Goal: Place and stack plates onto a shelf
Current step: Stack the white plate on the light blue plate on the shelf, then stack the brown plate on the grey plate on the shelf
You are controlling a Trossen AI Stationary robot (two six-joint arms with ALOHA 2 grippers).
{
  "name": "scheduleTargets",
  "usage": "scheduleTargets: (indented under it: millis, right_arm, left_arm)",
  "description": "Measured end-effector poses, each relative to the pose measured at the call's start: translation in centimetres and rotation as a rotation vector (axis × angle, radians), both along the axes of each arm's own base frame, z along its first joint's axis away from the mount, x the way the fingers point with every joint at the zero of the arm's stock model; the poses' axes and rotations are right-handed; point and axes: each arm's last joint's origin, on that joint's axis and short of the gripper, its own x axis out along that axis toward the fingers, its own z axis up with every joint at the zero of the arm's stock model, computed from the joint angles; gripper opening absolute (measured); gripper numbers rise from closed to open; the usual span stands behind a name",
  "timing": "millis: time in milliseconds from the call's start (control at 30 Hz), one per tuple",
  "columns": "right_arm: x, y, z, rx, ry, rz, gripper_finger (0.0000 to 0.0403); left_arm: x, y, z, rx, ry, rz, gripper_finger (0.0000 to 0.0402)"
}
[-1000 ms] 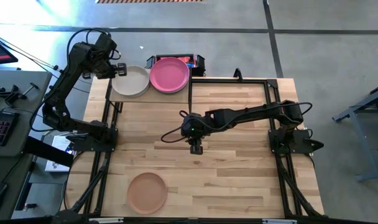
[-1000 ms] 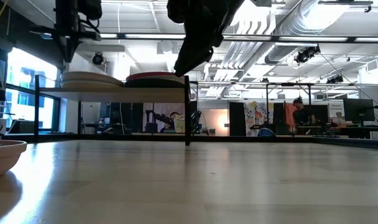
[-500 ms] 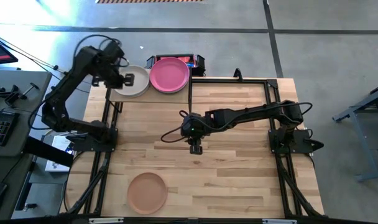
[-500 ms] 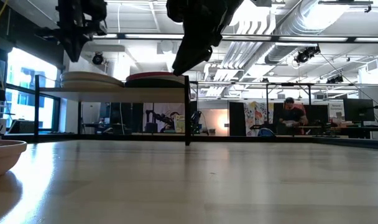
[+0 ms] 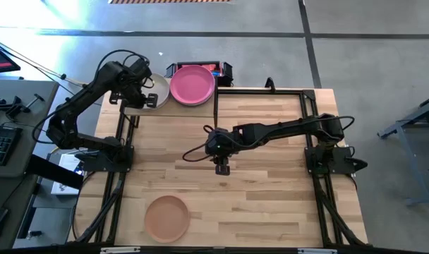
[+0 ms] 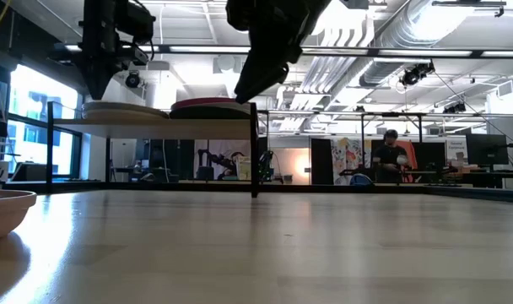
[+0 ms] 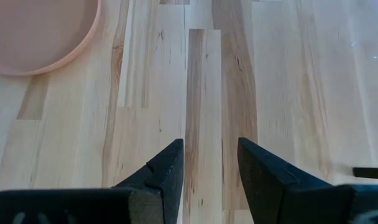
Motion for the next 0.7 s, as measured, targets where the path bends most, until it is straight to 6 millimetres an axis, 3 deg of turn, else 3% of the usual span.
scheduleTargets:
  millis: [400,700]
  right_arm:
    - [0.0,0.0,0.0,0.000,0.003,0.000,0.0128]
    - [0.2,0.3,0.2,0.084,-0.023,-0.019,0.0128]
  left_arm:
    - [-0.4,-0.9,0.3,-0.018,-0.045,-0.035,0.0021]
    - [-1.1,-6.3,2.9,0.030,-0.205,-0.121,0.0021]
